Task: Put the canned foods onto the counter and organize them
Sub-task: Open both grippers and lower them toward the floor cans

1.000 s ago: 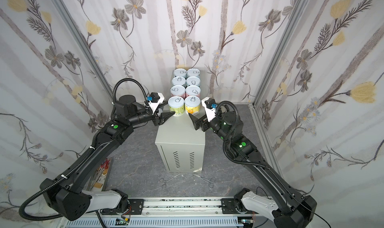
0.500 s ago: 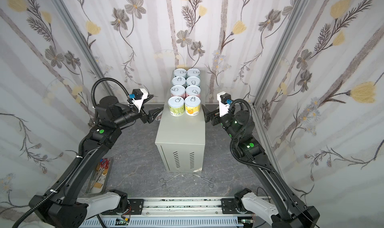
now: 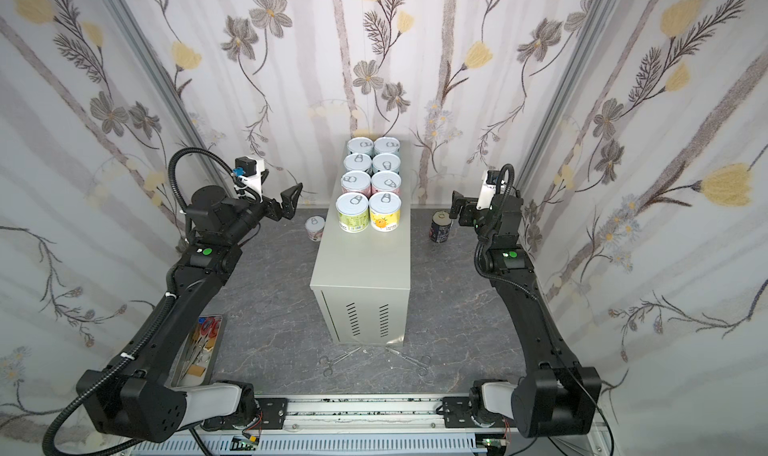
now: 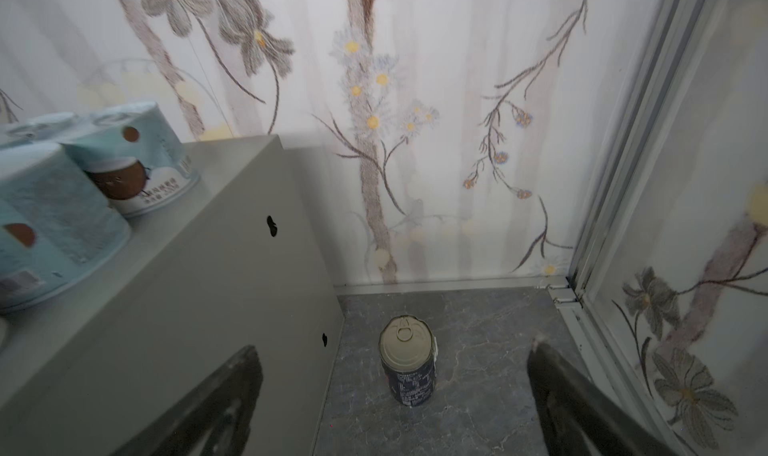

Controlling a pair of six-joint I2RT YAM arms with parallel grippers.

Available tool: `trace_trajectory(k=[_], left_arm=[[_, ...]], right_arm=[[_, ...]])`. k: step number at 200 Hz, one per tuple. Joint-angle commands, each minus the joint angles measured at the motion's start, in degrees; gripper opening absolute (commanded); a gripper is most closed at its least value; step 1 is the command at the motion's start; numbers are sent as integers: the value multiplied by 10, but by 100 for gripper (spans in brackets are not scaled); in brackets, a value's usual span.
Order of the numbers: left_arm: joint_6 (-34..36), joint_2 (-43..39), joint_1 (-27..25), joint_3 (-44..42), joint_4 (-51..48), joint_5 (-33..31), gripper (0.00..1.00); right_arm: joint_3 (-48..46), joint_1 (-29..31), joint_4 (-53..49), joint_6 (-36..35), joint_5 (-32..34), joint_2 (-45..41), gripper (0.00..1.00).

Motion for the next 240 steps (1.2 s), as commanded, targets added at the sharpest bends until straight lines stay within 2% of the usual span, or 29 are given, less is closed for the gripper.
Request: trace_trajectory(k=[1,13,47,89,119,154,240], left_arm=[[-22,27,15,6,6,-57,100],[-27,46,22,27,-3,-63,100],[-63,91,33,18,29,-94,100],[-64,133,36,14,50,-84,100],[-63,159,38,29,29,-65,100],[-67,186,42,51,15,-53,100],[-91,253,41,70,13,-26,100]], right_arm=[[24,-4,-6,34,-8,60,100],[35,-5,5,37,-7,97,99],[94,-6,7,38,-14,202,97],[168,-10,-18,51,-24,312,99],[207,-12,-22,60,-62,377,100],[229,-11,-27,71,-90,418,100],[240,-8,-63,27,-81,468,98]])
